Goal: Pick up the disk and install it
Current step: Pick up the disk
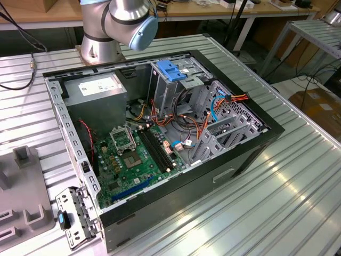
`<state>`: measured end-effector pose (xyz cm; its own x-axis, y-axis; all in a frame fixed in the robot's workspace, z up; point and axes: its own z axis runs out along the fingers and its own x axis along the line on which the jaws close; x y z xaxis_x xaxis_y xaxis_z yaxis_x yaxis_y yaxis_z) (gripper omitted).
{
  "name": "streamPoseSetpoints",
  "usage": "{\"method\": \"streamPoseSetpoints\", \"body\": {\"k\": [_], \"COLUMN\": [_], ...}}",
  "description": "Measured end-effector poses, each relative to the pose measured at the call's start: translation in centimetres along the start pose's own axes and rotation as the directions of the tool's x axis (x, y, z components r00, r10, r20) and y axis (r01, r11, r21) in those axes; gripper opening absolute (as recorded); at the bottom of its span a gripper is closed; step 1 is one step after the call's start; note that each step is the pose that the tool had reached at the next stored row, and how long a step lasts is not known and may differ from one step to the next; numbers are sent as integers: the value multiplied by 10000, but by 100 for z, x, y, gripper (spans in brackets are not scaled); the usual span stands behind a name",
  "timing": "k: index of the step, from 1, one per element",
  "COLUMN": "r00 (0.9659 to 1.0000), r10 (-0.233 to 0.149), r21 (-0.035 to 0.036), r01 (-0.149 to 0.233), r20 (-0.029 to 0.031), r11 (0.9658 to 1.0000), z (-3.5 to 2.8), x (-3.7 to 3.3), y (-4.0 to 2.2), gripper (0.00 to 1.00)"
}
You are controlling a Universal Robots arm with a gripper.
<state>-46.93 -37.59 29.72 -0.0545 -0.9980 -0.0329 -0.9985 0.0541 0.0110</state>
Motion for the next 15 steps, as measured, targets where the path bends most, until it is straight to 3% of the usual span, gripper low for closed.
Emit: {"method": "streamPoseSetpoints", "body": {"k": [4, 15], "r00": [9998, 9998], "r10": [-204, -217], "r21": [-6, -7], "r01": [204, 217], "r20": [-2, -2], "r11": [9998, 9998], "z": [0, 0], "x": [1, 2], "y": [-1, 0], "gripper": [37, 37]}}
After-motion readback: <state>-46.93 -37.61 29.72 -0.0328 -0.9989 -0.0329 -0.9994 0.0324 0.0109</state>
